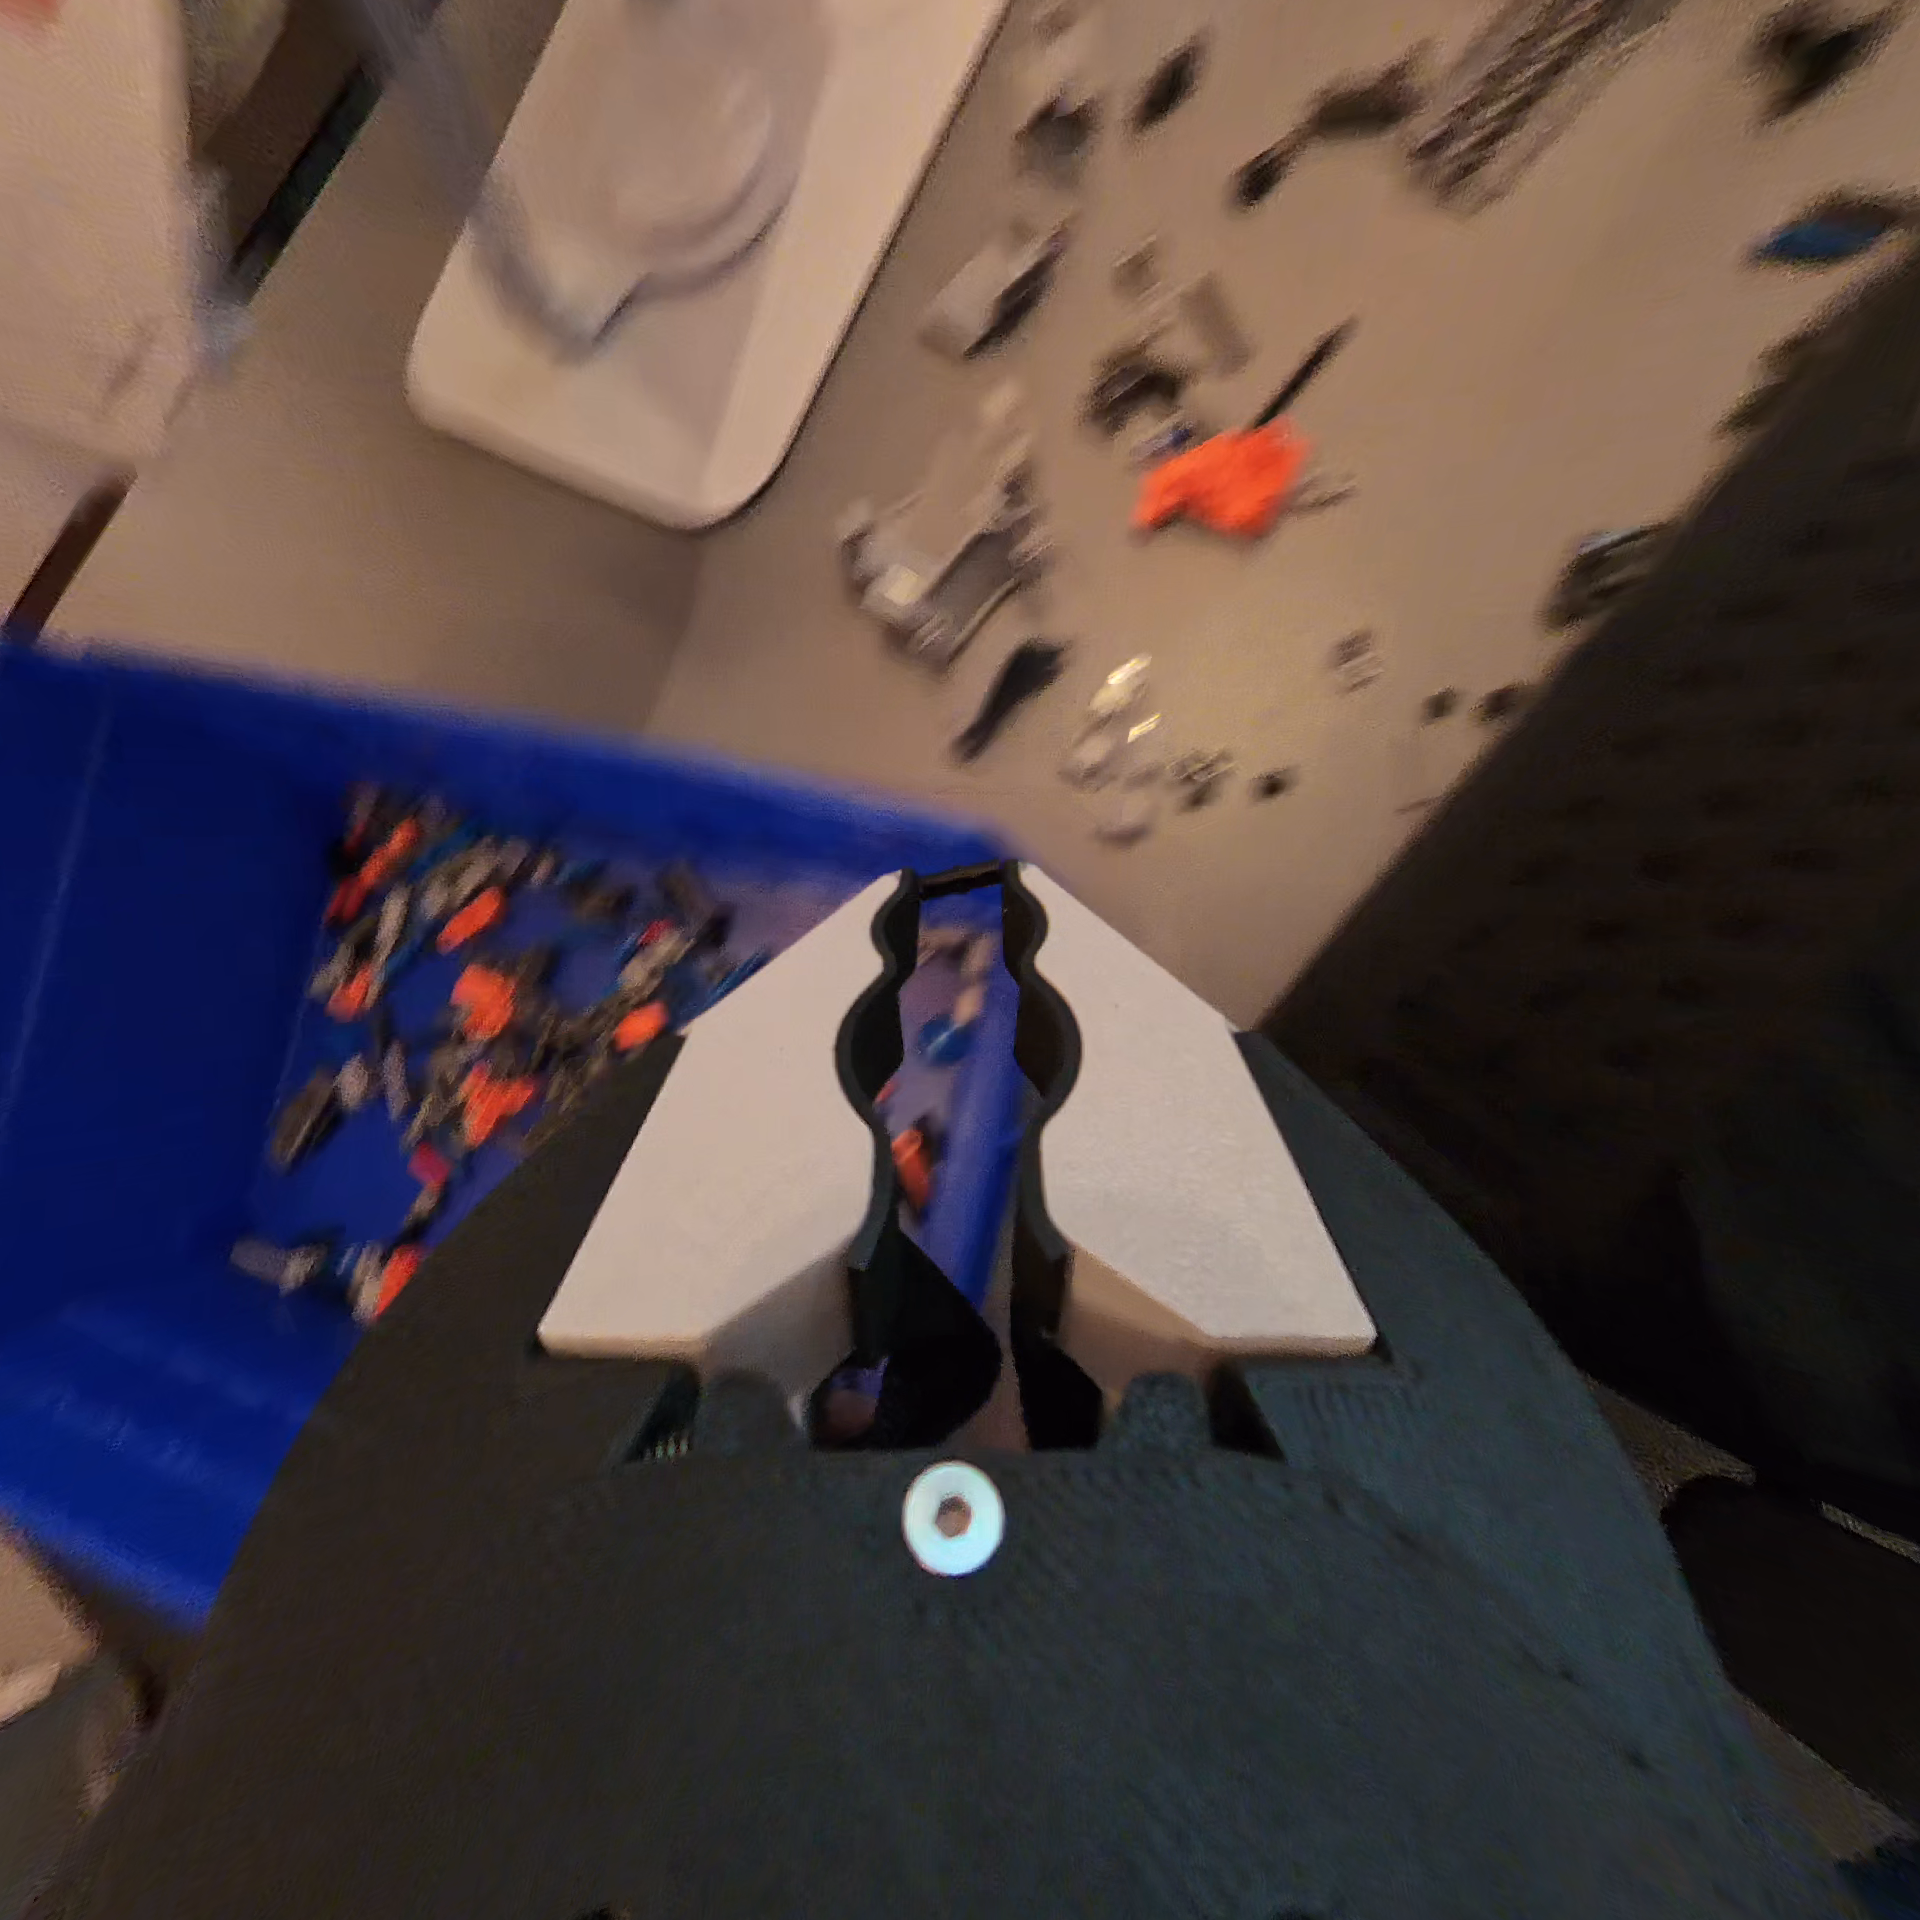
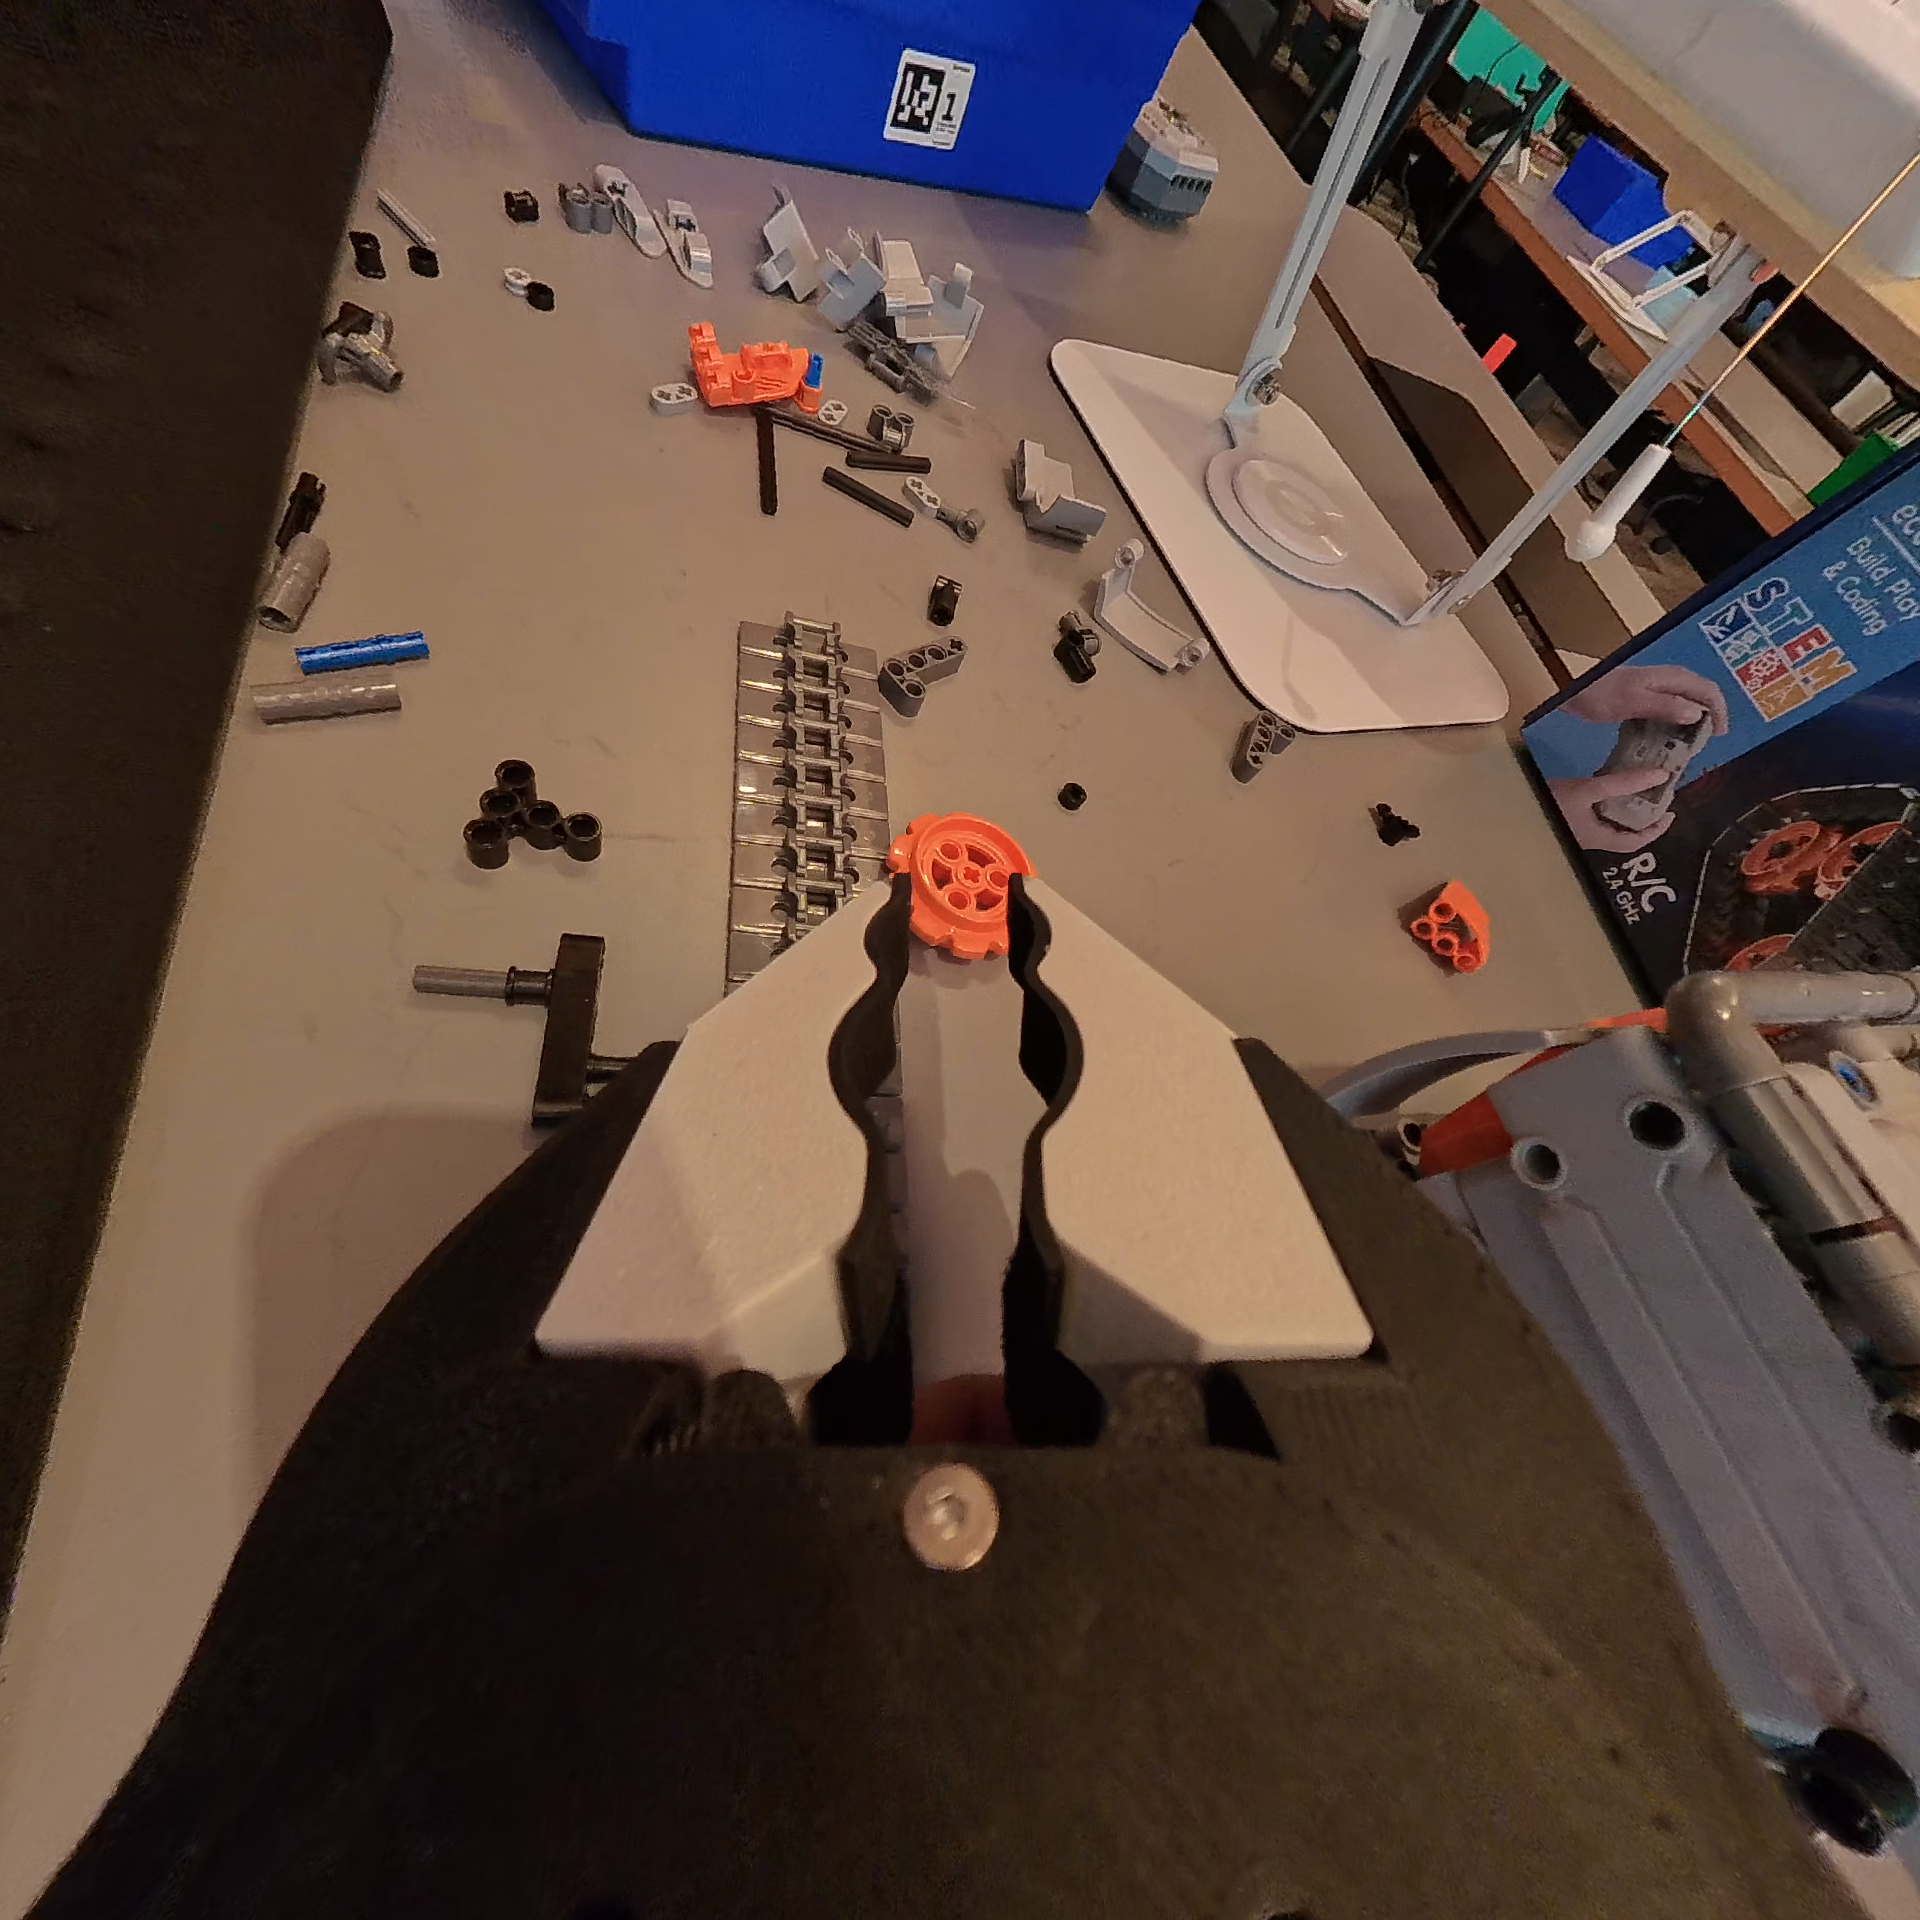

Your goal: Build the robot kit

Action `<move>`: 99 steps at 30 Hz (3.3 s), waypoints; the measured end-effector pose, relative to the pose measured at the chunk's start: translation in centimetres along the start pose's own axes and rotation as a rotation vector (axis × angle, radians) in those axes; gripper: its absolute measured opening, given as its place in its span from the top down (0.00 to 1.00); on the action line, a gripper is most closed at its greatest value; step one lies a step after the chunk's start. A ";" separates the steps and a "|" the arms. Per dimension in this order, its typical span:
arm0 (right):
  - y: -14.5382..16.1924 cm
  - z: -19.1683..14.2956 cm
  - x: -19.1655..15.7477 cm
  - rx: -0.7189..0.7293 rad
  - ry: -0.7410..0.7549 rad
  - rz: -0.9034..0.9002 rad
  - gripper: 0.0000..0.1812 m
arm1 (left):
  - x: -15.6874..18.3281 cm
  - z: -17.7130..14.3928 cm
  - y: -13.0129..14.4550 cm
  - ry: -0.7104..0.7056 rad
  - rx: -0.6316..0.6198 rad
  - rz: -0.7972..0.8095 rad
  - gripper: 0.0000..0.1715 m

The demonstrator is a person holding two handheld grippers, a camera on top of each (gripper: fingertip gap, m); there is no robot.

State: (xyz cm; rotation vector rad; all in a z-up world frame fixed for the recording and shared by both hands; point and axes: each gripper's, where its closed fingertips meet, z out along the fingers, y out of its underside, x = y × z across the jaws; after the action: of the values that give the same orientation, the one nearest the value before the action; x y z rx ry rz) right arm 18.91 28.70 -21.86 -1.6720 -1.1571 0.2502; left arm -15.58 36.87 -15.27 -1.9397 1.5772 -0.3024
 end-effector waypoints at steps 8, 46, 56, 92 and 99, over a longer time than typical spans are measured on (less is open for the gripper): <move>-0.1 -0.1 0.0 0.001 0.004 -0.002 0.92 | 14.9 10.1 -8.0 0.287 0.104 0.191 0.91; -0.3 -0.3 -0.2 0.030 -0.035 0.034 0.92 | -6.0 3.3 13.7 -0.170 -0.458 -0.333 0.93; -0.3 -0.3 -0.2 0.031 -0.037 0.032 0.92 | -5.6 4.1 14.1 -0.142 -0.509 -0.346 0.94; -2.6 -1.8 -3.1 0.004 -0.156 0.028 0.92 | 20.1 17.5 -16.9 0.408 0.199 0.274 0.98; -2.6 -0.5 -5.0 -0.042 -0.227 0.047 0.94 | 20.7 17.9 -17.8 0.378 0.305 0.334 0.98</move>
State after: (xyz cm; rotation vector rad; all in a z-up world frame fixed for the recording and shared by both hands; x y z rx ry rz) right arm 15.15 24.45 -21.26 -1.7423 -1.2989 0.4568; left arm 13.74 24.78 -22.98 -1.4152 1.9296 -0.7520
